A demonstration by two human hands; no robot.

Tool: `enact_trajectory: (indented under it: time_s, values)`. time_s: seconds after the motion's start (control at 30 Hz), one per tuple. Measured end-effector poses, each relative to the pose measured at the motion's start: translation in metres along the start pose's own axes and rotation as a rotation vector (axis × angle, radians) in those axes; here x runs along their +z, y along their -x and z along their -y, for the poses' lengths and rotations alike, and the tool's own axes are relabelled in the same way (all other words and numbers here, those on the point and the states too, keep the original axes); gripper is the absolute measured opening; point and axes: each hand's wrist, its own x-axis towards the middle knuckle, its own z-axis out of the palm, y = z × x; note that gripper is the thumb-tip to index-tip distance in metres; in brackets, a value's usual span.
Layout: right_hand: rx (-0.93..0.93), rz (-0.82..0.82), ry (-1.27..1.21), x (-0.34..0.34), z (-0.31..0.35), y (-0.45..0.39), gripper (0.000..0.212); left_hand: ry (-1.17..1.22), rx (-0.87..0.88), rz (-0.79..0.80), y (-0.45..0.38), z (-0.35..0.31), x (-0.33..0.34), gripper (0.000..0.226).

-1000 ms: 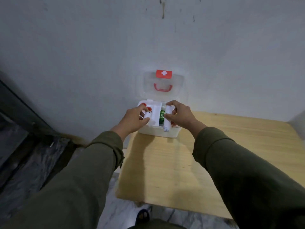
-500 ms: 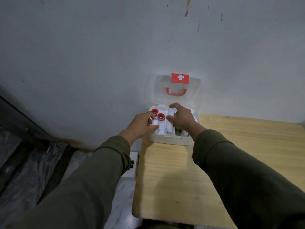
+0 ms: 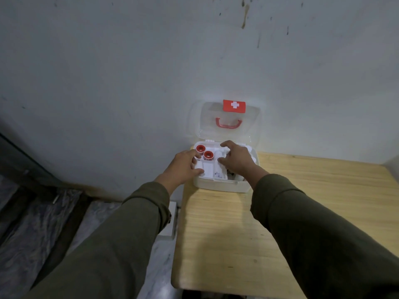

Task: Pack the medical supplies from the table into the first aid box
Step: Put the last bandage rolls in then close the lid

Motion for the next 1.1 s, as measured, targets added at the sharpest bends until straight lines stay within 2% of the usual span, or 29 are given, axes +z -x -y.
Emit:
enact_trajectory:
  time_s: [0.13,0.23,0.3,0.4,0.6,0.8,1.1]
  values:
    - [-0.040,-0.238,-0.191,-0.015,0.004,0.006,0.040,0.030,0.030,-0.087,-0.011,-0.011,-0.003,0.036]
    - [-0.114,-0.458,-0.323,-0.030,0.009,0.006,0.047,0.114,0.068,-0.214,-0.023,-0.032,-0.014,0.042]
    - [-0.167,-0.510,-0.356,-0.040,0.014,0.003,0.054,0.131,0.098,-0.281,-0.035,-0.047,-0.025,0.050]
    - [-0.165,-0.424,-0.371,-0.056,0.025,-0.004,0.067,0.136,0.110,-0.281,-0.055,-0.063,-0.038,0.055]
    - [-0.067,-0.151,-0.469,-0.079,0.034,-0.021,0.076,0.113,0.066,-0.113,-0.078,-0.074,-0.042,0.058]
    - [-0.008,-0.123,-0.490,-0.077,0.030,-0.023,0.074,0.184,0.060,-0.139,-0.071,-0.081,-0.038,0.053]
    - [-0.080,-0.162,-0.497,-0.062,0.020,0.003,0.075,0.213,0.084,-0.200,-0.038,-0.080,-0.031,0.048]
